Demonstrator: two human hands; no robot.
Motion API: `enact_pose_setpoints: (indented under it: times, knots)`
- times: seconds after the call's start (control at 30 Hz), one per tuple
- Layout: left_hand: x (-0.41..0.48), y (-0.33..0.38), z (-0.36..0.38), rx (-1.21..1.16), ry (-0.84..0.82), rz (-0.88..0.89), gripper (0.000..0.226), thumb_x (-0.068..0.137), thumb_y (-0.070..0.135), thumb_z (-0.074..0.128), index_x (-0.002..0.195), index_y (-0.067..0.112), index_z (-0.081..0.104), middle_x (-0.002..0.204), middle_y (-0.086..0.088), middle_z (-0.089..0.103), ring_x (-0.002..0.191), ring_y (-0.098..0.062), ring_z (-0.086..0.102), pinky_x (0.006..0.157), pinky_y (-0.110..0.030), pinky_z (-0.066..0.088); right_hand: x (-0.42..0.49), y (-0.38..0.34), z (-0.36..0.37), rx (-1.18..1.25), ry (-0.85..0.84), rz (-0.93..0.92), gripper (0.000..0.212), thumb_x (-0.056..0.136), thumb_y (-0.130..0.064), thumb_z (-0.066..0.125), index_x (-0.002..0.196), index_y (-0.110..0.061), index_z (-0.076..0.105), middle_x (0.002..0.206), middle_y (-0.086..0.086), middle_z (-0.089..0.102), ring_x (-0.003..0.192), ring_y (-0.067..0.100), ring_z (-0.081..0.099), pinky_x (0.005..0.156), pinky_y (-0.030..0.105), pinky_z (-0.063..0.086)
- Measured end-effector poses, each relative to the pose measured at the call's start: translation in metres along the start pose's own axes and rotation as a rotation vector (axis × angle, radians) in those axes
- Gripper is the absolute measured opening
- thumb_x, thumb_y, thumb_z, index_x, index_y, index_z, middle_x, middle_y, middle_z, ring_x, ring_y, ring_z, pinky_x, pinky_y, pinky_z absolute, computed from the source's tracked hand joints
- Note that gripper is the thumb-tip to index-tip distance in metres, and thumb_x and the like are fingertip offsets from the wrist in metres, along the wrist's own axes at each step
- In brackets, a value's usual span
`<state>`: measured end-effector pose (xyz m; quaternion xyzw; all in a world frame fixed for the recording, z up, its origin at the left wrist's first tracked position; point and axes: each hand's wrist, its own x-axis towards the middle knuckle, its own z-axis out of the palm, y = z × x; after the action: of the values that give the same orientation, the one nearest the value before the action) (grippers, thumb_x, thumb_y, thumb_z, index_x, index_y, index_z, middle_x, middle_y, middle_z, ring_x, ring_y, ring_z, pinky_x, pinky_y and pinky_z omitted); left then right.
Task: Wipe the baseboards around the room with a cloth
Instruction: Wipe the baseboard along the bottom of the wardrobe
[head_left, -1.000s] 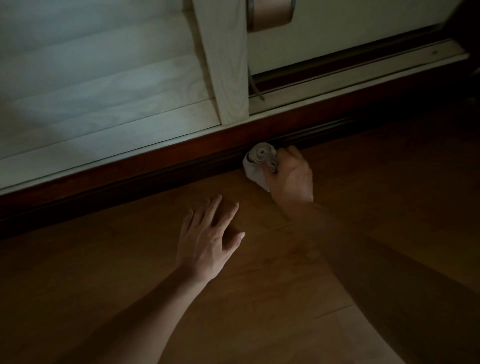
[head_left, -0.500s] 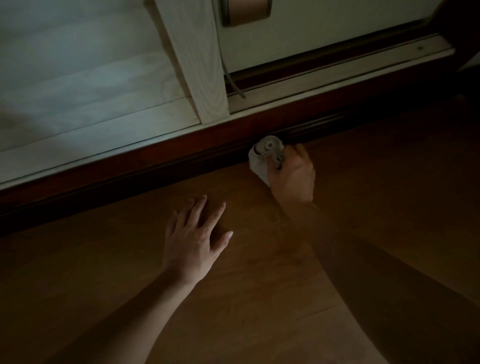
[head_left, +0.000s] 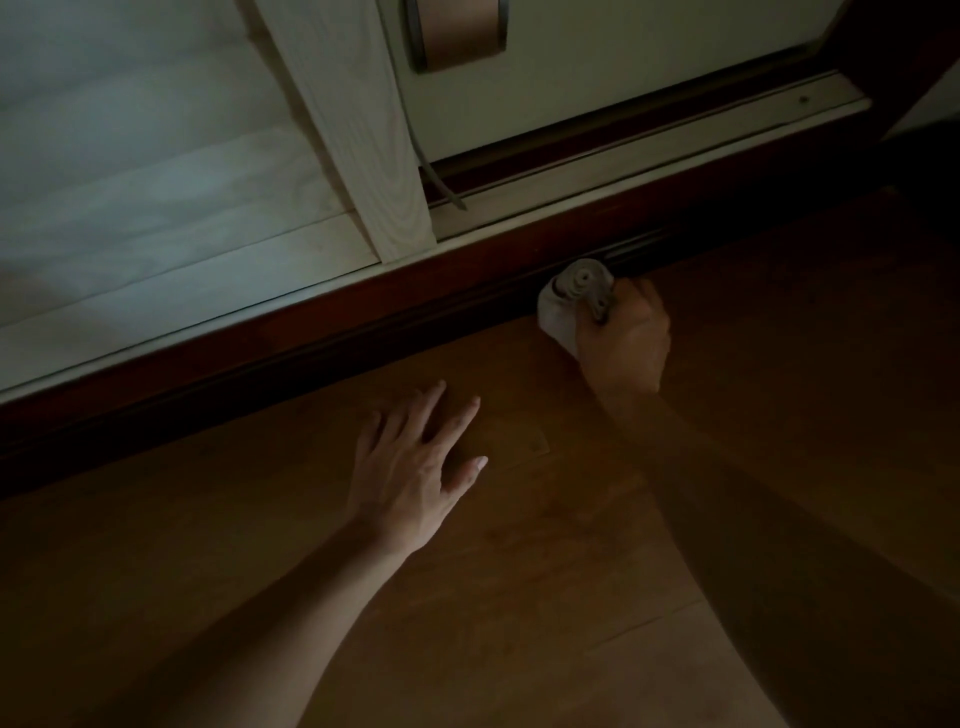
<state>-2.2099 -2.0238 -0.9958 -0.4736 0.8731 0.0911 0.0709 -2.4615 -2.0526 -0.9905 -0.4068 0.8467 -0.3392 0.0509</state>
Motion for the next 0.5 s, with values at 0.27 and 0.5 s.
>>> enact_pose_setpoints:
  times: [0.27, 0.5]
  knots:
    - [0.0012, 0.0045, 0.0068, -0.038, 0.002, -0.002, 0.068, 0.093, 0.075, 0.015, 0.155, 0.049, 0.02, 0.167, 0.004, 0.017, 0.152, -0.024, 0.018, 0.12, -0.058, 0.018, -0.0018, 0.0005, 0.0032, 0.066, -0.014, -0.067, 0.018, 0.089, -0.019, 0.068, 0.092, -0.002, 0.063, 0.101, 0.017, 0.059, 0.084, 0.029, 0.059, 0.067, 0.031, 0.045]
    - [0.0004, 0.0065, 0.0086, -0.021, 0.027, -0.01, 0.063, 0.095, 0.071, 0.026, 0.153, 0.047, 0.03, 0.164, 0.002, 0.028, 0.149, -0.026, 0.028, 0.116, -0.061, 0.027, -0.0021, -0.0013, 0.0051, 0.077, -0.059, -0.167, 0.015, 0.086, -0.015, 0.069, 0.083, -0.002, 0.061, 0.094, 0.016, 0.058, 0.073, 0.025, 0.056, 0.059, 0.029, 0.041]
